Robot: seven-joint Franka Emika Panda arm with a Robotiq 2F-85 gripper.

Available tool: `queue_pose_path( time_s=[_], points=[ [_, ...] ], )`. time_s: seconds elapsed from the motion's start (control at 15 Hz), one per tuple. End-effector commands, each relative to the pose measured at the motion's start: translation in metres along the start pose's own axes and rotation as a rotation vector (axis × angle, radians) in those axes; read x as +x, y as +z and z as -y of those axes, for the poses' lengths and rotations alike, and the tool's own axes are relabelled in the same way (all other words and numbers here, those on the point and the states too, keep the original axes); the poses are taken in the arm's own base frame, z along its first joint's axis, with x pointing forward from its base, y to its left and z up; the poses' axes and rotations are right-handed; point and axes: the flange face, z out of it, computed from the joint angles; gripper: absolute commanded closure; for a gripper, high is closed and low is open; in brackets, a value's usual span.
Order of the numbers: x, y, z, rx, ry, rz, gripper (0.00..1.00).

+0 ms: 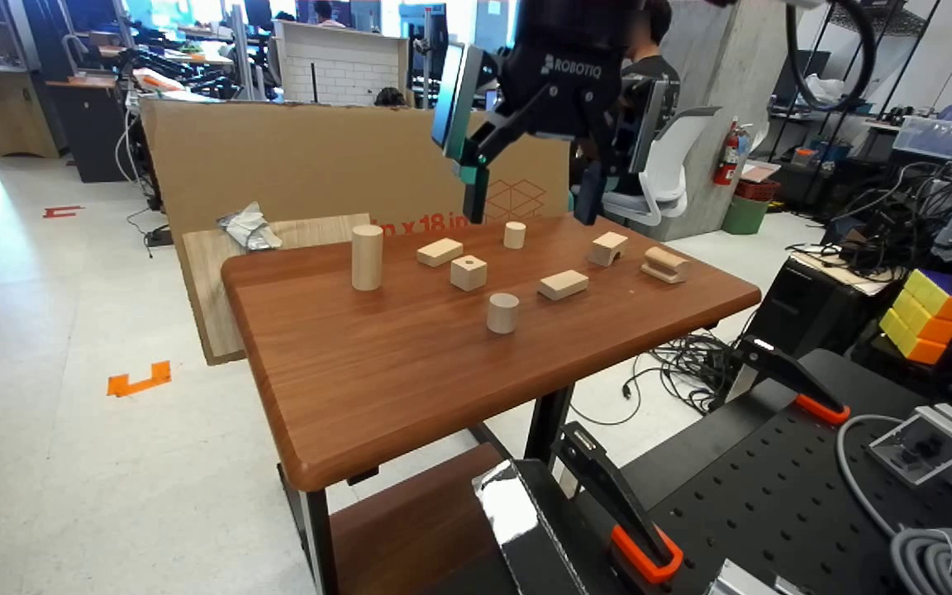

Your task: Pick up the small cylinder on the left and put it on top of the square block.

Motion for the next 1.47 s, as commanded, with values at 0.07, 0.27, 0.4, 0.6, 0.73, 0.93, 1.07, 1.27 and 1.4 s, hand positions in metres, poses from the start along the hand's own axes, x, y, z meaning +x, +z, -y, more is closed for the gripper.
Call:
queue_pose_path(
  time_s=[0.07,0.27,0.4,0.6,0.73,0.93,1.07,1.27,1.4],
  points=[
    [0.029,0.023,-0.007,-0.011,-0.003,0.002,0.00],
    [0.040,0.038,-0.013,-0.022,0.007,0.007,0.00],
    [0.047,0.048,-0.015,-0.024,0.019,-0.008,0.00],
    [0.051,0.064,-0.015,-0.026,0.009,-0.014,0.00],
    [0.052,0.075,-0.012,-0.033,-0.001,-0.008,0.00],
    [0.052,0.091,-0.006,-0.046,-0.012,0.016,0.00],
    [0.053,0.096,-0.002,-0.054,-0.020,0.020,0.00],
    [0.056,0.103,0.002,-0.061,-0.026,0.025,0.00],
    [0.059,0.106,0.004,-0.065,-0.028,0.026,0.00]
  ],
)
